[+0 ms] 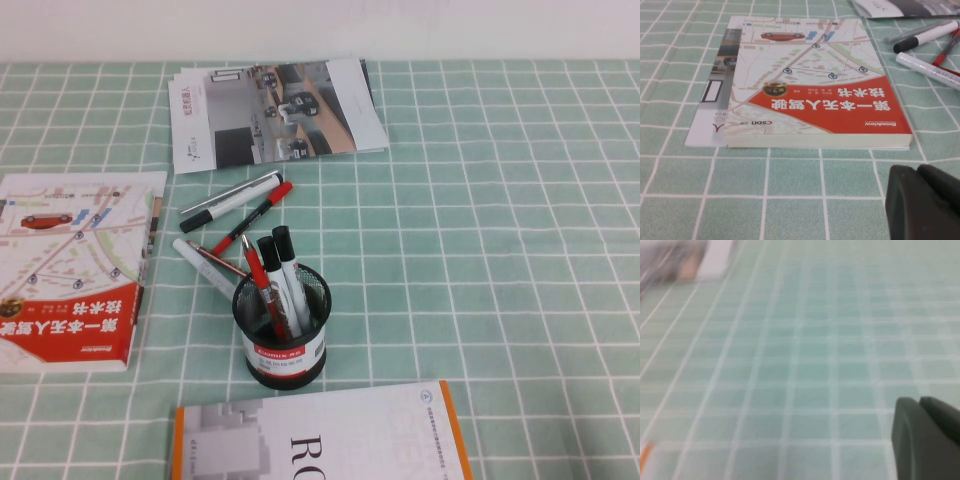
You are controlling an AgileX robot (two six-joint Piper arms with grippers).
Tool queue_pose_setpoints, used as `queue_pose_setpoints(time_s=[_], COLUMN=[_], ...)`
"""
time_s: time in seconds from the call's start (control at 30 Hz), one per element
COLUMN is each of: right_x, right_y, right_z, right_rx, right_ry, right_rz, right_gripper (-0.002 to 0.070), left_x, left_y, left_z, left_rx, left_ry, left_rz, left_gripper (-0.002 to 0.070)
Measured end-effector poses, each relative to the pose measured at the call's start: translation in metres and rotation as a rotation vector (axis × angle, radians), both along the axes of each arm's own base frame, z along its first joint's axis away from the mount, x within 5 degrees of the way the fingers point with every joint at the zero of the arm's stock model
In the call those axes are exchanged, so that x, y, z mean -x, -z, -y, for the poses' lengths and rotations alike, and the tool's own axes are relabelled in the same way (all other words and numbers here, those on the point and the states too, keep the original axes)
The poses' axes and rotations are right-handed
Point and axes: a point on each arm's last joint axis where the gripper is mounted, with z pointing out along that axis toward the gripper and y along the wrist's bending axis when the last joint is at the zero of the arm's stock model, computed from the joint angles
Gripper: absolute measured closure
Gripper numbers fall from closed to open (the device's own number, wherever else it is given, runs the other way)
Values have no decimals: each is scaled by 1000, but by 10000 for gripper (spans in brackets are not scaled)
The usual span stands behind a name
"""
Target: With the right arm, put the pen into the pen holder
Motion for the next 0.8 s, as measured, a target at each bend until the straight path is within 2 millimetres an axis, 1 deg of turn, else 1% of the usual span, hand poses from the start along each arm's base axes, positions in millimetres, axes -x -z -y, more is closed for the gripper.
queue_pose_setpoints(time_s=[0.1, 0.17, 0.23, 0.67, 0.8], right_x=[7, 12, 14, 14, 16], right_y=[7, 4, 2, 2, 13], right_z=[6, 7, 8, 7, 4], right_rx=[-16, -25, -23, -1, 19], right_ry=[68, 87, 92, 81, 45], right_rz=[74, 138, 164, 180, 60], right_gripper=[695, 695, 695, 695, 695], left_x=[0, 0, 0, 0, 0], left_y=[0, 0, 0, 0, 0], left_z=[0, 0, 0, 0, 0], left_rx=[0, 0, 0, 0, 0], left_ry=[0, 0, 0, 0, 0], left_rz=[0, 0, 0, 0, 0], left_gripper=[679, 679, 679, 679, 679])
